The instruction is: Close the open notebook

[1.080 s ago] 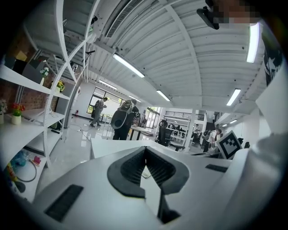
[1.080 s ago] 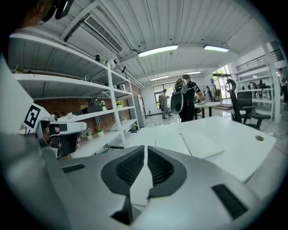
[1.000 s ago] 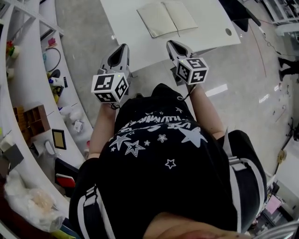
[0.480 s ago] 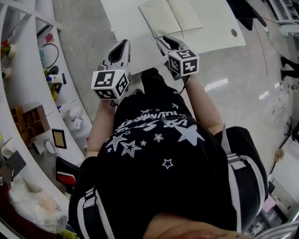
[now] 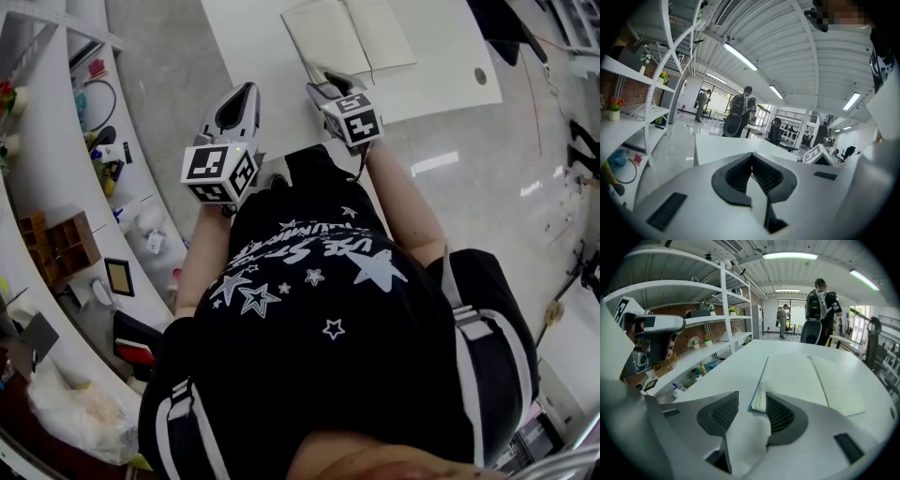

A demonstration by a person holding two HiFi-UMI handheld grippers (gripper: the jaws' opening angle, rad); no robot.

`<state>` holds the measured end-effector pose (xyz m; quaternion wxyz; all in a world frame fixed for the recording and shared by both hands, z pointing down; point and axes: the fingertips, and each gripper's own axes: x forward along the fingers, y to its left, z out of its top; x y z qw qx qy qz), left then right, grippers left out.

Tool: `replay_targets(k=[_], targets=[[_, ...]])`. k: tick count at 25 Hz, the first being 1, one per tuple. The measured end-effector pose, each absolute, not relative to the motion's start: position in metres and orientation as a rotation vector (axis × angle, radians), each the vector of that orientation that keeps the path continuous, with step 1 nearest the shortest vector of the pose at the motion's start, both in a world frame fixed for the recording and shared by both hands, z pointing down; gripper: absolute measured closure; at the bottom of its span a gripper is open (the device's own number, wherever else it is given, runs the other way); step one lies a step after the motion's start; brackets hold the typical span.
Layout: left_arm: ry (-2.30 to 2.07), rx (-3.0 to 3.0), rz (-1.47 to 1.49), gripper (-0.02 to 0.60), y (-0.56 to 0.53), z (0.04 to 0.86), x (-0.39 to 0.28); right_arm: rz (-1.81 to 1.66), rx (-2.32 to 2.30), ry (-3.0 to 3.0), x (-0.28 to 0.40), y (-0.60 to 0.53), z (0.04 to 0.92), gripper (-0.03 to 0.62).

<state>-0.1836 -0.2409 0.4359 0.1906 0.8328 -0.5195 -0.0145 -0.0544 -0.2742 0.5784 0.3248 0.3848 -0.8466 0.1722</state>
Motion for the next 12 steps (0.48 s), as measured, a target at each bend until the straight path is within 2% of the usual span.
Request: replay_targets(k=[12], targets=[[-1.441,2.322,-0.025,0.569,-0.250,0.443,-0.173,0.210,0.959,-2.079,-0.046,-0.276,0.598,0.428]])
